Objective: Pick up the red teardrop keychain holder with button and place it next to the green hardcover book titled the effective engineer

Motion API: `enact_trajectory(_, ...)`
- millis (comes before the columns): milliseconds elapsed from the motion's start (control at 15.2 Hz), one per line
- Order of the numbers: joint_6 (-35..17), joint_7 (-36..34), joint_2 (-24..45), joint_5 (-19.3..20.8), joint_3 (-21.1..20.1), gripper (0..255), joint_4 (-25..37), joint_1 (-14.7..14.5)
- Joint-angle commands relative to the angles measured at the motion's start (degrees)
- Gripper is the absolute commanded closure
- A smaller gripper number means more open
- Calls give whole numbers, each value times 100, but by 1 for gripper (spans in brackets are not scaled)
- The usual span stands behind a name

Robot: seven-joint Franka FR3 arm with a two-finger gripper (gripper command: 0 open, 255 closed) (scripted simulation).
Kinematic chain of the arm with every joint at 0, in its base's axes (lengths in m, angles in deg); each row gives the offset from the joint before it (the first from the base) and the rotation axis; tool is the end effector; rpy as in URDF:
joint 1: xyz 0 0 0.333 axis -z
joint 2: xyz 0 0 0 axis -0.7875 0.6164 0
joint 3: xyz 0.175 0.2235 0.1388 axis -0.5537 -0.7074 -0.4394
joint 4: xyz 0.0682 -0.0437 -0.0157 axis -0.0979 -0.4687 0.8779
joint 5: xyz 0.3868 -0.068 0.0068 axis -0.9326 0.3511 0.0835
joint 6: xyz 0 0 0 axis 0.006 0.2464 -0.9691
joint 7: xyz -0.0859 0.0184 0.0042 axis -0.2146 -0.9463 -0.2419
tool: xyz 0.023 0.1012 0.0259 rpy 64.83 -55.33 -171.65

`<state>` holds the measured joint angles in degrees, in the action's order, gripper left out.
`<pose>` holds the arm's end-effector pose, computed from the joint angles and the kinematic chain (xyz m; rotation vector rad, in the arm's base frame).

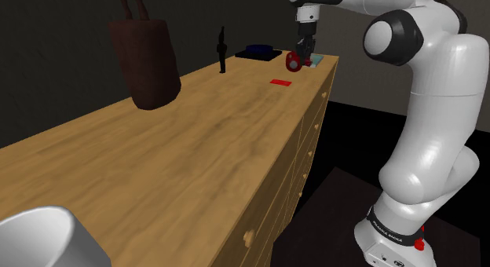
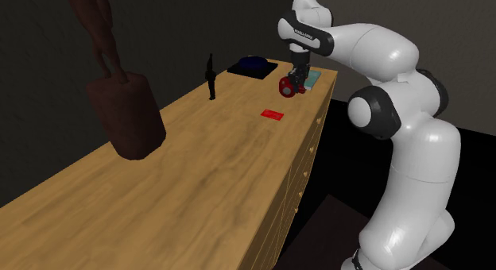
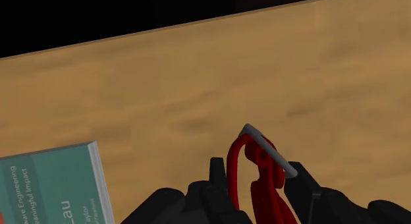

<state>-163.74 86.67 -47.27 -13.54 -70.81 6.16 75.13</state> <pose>0.5476 -0.3067 0.6011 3.1294 0.0399 -0.1510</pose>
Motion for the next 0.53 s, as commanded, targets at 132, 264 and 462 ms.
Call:
enact_trajectory(132,-51,-19,-20,-12,-24,0,-109,-30)
enact_trajectory(264,-39,-17,-14,-13,-23,0,-90,-29)
enact_trajectory(462,239,17,142,-29,-15,0,345,-2)
